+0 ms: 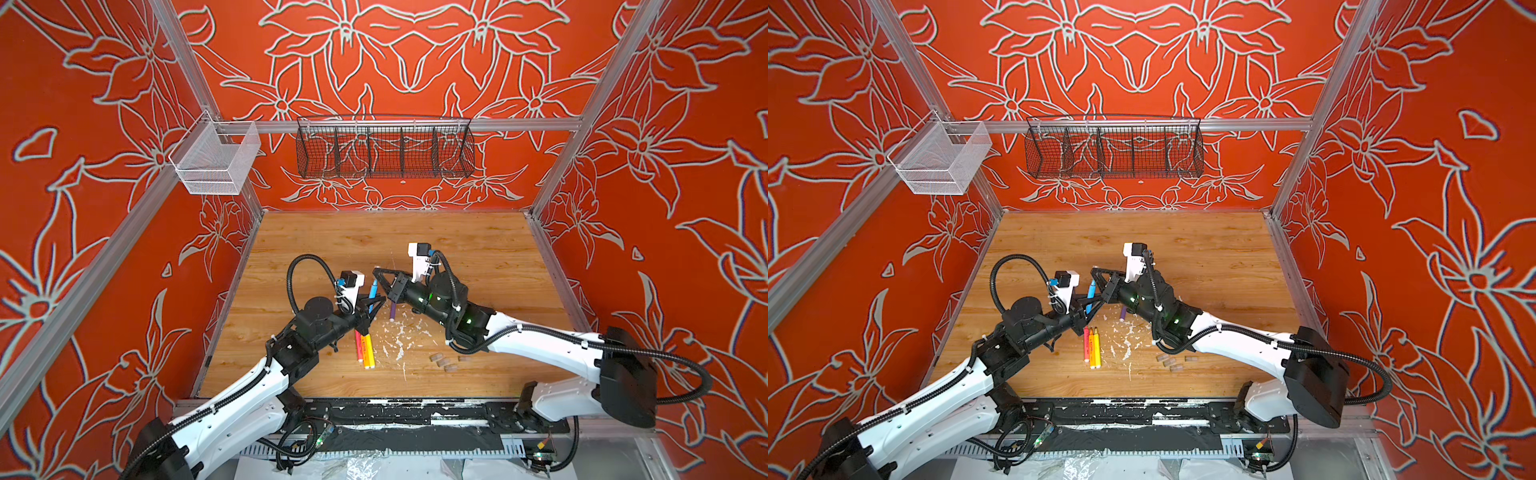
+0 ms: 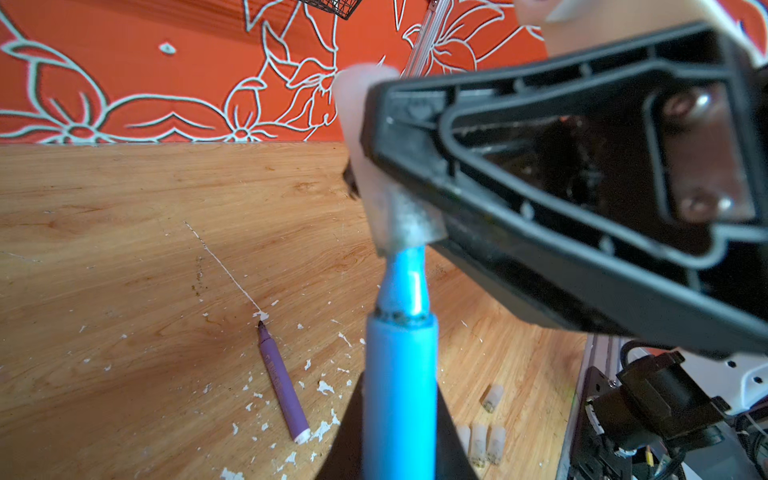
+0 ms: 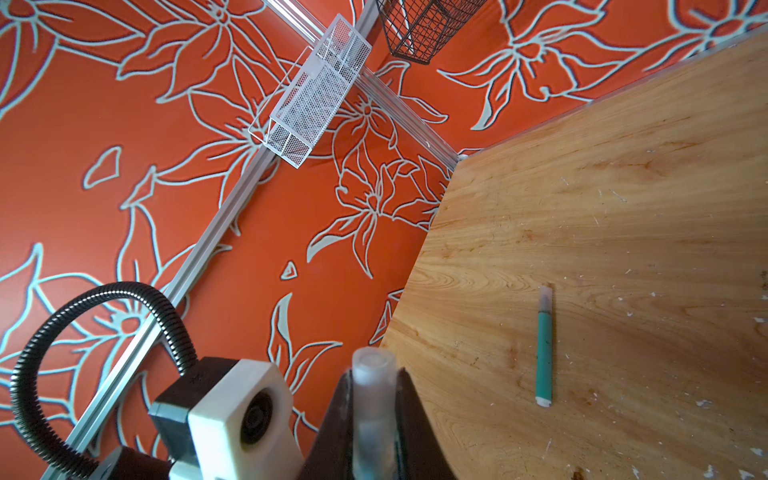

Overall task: Insert the pens into the pen caps
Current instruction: 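Carry the clear cap over the blue marker tip held by the left gripper, then lower the clear cap onto the blue marker's tip with the right gripper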

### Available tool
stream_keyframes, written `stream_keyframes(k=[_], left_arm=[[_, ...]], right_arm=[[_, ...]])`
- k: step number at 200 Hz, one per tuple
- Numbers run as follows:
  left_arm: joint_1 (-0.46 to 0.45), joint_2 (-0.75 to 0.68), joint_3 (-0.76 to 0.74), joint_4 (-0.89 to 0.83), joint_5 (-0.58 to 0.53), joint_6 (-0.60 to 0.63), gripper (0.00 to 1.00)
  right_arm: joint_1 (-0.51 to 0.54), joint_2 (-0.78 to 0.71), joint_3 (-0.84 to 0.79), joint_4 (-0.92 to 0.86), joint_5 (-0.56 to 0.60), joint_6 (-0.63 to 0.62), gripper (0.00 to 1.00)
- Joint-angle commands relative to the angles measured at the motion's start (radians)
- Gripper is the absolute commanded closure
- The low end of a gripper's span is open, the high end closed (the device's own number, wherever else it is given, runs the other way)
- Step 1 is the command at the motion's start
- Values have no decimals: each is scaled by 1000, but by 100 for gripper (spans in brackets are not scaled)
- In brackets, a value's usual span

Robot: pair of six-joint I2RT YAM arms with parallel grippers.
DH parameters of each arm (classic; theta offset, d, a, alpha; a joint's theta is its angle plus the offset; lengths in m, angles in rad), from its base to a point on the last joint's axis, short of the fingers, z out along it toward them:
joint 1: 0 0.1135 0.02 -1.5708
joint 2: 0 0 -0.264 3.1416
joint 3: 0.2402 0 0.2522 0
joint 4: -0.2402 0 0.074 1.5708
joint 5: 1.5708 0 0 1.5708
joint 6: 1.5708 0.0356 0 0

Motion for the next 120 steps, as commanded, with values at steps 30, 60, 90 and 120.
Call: stream_keyframes(k=[30, 60, 90, 120], left_arm=[[5, 3, 4, 36, 45, -16, 100], [13, 10, 0, 57, 87, -30, 100], [35, 28, 0, 75, 132, -53, 100], [59, 36, -9, 101, 172, -80, 100]], right_arm=[[38, -9, -83, 0, 7, -52, 100], [51, 8, -139, 75, -6, -54, 100], [78, 34, -179, 211, -37, -72, 100], [101, 34, -208, 297, -42, -100, 100]])
